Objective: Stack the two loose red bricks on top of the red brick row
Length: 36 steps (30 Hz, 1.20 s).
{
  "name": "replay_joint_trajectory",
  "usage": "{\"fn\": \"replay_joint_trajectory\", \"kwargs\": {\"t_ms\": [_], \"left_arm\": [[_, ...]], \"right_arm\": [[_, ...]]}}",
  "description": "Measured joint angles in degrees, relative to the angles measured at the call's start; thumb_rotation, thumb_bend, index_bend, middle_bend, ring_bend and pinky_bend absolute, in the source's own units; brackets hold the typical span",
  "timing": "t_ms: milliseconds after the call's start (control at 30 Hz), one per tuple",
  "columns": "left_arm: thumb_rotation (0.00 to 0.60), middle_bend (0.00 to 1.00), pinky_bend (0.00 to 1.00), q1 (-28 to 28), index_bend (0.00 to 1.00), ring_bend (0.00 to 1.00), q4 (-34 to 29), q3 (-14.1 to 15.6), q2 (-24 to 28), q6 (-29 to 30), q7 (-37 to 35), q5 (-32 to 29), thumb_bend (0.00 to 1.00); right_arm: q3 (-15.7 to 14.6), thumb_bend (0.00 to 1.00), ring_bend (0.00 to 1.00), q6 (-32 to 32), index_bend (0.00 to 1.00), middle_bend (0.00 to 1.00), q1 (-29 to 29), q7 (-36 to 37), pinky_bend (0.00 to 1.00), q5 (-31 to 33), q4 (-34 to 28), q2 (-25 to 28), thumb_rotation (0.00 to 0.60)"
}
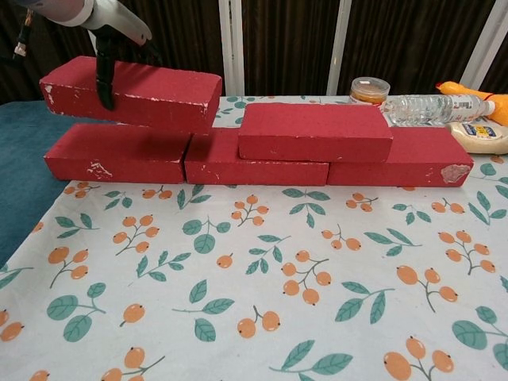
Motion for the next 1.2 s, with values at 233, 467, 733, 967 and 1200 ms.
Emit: {"fn": "replay_joint_trajectory", "kwargs": {"t_ms": [233, 467, 733, 967, 1200], "left_arm": [[0.600, 0.29, 0.20, 1.0, 0.24, 0.16, 4.5, 1.7, -3.0, -1.5, -3.4, 1.1, 0.01], [0.600, 0.29, 0.20, 1.4, 0.24, 0.16, 7.4, 2.5, -5.2, -1.7, -5.7, 1.8, 0.01], [0.600, 0.28, 0.20, 1.0, 0.25, 0.16, 9.8, 3.2, -7.7, -1.2, -6.3, 2.1, 0.01], [0.600, 0.28, 0.20, 0.8, 0.25, 0.16, 13.1, 3.7, -10.6, -0.6, -6.3, 1.2, 0.01], [0.600, 0.28, 0.20, 0.0, 0.25, 0.16, 15.4, 3.5, -13.5, -0.3, -4.6, -0.4, 0.01]], "right_arm": [[0.0, 0.14, 0.00, 0.1, 0.00, 0.01, 0.1, -0.1, 0.00, 0.1, 0.0, -0.1, 0.600], [-0.1, 0.14, 0.00, 0.2, 0.00, 0.01, 0.2, 0.1, 0.00, 0.1, 0.1, -0.1, 0.600], [-0.1, 0.14, 0.00, 0.2, 0.00, 0.01, 0.2, 0.6, 0.00, 0.1, 0.2, 0.1, 0.600], [-0.2, 0.14, 0.00, 0.3, 0.00, 0.01, 0.1, 1.0, 0.00, 0.2, 0.3, 0.2, 0.600], [-0.2, 0.14, 0.00, 0.5, 0.00, 0.01, 0.1, 1.2, 0.00, 0.0, 0.4, 0.3, 0.600]]}}
